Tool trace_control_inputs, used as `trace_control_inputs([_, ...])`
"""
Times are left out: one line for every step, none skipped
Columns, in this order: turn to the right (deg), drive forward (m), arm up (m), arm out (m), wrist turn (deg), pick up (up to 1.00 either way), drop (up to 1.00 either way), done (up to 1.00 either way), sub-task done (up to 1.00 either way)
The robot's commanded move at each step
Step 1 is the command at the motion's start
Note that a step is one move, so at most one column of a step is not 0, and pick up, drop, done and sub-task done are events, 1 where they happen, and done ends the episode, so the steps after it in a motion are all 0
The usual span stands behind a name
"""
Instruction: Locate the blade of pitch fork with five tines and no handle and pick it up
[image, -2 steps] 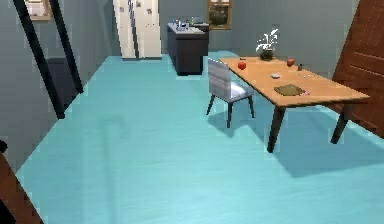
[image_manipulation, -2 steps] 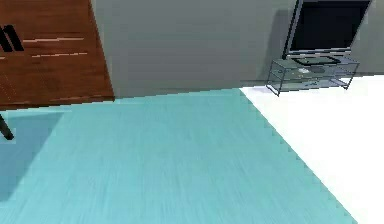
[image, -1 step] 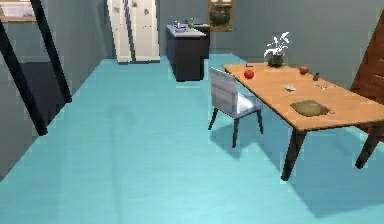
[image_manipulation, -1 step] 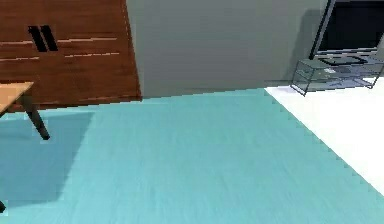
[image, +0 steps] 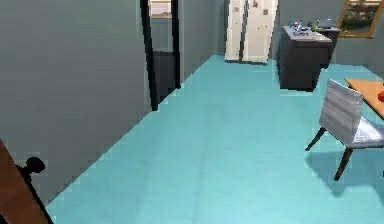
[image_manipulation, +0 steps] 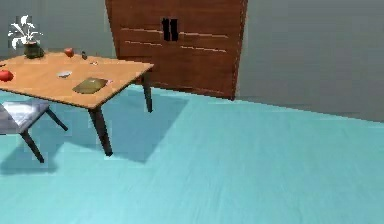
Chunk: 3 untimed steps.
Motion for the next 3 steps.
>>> trace_control_inputs([0.0,1.0,0.0,0.0,0.0,0.0,0.0,0.0,0.0])
trace_control_inputs([-3.0,0.0,0.0,0.0,0.0,0.0,0.0,0.0,0.0])
trace_control_inputs([0.0,1.0,0.0,0.0,0.0,0.0,0.0,0.0,0.0])
